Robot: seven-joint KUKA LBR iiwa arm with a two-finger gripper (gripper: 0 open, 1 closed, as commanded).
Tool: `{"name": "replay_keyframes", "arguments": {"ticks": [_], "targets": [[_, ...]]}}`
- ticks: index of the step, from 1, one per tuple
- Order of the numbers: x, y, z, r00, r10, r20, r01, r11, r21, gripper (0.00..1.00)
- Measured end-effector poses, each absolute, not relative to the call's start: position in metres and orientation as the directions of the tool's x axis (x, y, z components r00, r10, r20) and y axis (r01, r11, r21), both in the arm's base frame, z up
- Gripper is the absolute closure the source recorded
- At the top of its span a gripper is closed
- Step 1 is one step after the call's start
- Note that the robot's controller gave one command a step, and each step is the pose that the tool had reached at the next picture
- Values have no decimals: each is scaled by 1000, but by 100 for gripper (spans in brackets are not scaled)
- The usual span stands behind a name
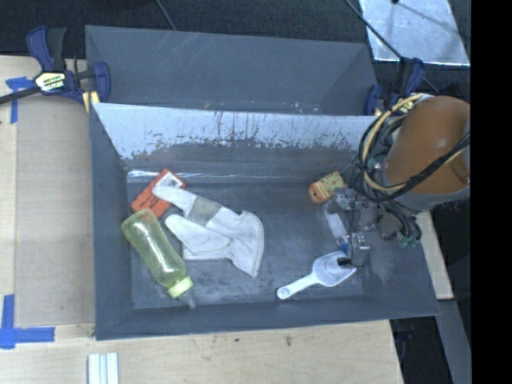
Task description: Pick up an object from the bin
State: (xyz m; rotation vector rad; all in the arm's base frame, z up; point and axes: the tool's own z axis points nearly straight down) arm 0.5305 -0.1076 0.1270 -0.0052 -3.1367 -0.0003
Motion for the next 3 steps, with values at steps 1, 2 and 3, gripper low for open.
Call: {"name": "replay_keyframes", "arguments": {"ticks": [1, 2, 3], "targets": [[532, -107, 132, -1000, 1, -3, 1, 1000, -1, 0], [504, -106, 92, -977, -215, -8, -215, 977, -3, 0], [496, -107, 71, -893, -449, -6, -449, 894, -3, 0]]}}
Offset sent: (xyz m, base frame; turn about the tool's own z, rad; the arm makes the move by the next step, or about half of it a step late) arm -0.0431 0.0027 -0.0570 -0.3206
